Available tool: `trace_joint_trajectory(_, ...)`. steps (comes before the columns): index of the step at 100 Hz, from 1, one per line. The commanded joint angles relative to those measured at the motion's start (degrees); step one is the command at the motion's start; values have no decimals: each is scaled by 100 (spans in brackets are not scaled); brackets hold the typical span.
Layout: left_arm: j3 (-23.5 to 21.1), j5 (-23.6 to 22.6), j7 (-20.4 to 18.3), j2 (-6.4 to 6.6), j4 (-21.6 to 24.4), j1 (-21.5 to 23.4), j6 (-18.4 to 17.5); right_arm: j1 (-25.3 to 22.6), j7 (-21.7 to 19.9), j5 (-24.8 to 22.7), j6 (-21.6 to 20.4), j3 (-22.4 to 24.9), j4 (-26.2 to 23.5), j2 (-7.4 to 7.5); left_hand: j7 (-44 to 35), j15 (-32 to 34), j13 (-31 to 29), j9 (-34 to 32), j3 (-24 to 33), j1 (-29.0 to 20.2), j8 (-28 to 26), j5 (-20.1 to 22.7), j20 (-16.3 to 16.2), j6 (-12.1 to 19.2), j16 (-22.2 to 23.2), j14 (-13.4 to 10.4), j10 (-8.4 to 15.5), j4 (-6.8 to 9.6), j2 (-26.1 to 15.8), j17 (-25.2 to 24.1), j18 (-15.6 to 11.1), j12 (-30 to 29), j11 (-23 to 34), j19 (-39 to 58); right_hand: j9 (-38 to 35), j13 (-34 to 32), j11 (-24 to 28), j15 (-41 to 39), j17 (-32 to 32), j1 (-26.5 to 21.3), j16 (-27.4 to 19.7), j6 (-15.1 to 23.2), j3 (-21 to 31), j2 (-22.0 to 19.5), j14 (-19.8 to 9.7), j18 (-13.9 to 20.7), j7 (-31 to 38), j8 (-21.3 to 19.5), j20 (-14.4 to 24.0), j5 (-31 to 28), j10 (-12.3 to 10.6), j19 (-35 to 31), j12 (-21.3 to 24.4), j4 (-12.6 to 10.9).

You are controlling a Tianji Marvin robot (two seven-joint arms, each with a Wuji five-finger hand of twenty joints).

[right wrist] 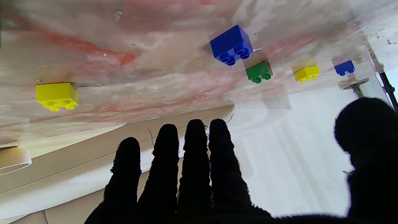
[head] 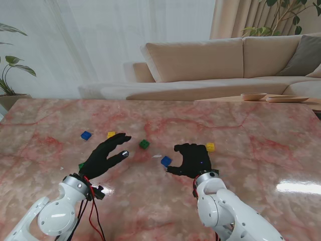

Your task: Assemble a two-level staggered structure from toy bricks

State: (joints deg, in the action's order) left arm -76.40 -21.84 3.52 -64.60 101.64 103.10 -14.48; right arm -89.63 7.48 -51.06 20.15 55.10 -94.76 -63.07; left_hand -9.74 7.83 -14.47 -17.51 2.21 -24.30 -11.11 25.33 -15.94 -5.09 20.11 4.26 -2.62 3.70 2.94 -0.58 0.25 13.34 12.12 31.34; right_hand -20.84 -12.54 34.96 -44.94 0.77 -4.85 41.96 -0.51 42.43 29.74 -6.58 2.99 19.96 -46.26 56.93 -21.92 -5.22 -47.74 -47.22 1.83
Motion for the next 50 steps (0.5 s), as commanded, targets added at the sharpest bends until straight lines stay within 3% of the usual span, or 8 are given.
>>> trace_joint_trajectory(1,-2,15,-5,-8,-28,28,-10,54,-125,12,37,-48,69,-41,45,-109,187,-43,7,-9,64,75,32,-37,-68,-292,164,58,-209,-78,-171,-48,-76,-153,169,221,-5,1,124,254,137,-63,122,154,-54,126,-69,-89,199,29,-20,13,-88,93)
trace_joint_trajectory(16,-9,26,-11,-8,-18,34,0,265,-178,81,312,-305,177,-66,46,-111,188,-30,9,-16,65,68,38,-44,-70,-290,81,56,-205,-78,-184,-50,-81,-165,101,158,21,-44,87,227,154,-59,142,136,-32,121,-37,-148,274,-44,-3,-86,-109,115)
trace_joint_trajectory(50,-91,28,-50,-1,20,92,24,715,-372,278,599,-705,518,-94,48,-113,192,-42,11,-27,66,69,53,-51,-71,-282,156,51,-203,-73,-186,-49,-76,-193,143,188,25,-85,155,155,169,-10,121,109,-43,132,-1,-245,299,-97,-2,-159,-118,155)
